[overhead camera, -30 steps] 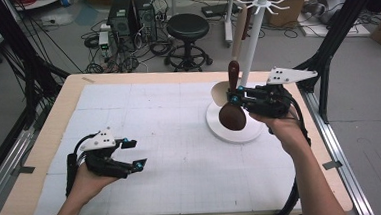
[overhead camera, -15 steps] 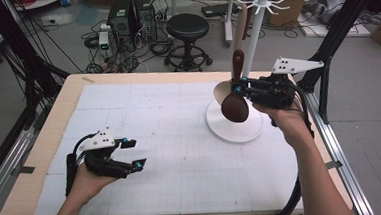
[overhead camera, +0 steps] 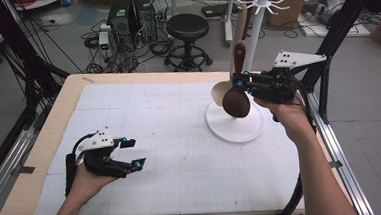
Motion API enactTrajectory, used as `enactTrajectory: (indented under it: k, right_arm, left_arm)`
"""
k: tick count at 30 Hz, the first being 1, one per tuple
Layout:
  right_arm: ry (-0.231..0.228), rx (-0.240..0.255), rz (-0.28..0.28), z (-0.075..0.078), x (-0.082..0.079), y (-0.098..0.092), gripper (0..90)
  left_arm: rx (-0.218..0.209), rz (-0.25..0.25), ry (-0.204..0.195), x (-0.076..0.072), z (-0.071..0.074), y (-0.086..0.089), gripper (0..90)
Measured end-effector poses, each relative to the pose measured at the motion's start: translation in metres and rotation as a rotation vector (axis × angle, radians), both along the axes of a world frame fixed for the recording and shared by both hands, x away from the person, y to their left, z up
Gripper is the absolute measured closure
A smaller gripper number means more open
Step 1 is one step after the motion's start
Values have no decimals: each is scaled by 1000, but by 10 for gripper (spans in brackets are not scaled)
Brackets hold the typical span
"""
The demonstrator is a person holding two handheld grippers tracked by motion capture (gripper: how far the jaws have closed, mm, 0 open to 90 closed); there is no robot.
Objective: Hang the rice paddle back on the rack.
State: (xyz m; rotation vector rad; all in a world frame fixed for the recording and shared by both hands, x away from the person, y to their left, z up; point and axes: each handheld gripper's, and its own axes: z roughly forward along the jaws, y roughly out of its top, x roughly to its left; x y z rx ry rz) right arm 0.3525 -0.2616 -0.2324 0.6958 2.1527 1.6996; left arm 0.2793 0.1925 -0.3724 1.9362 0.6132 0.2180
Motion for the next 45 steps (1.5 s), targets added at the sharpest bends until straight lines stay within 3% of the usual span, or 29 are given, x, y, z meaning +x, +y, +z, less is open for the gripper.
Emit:
enactTrajectory:
  k: [45]
  right_arm:
    - [-21,-1,-57,47,19,-8,780]
  left_arm:
    - [-8,12,10,1,0,3,185]
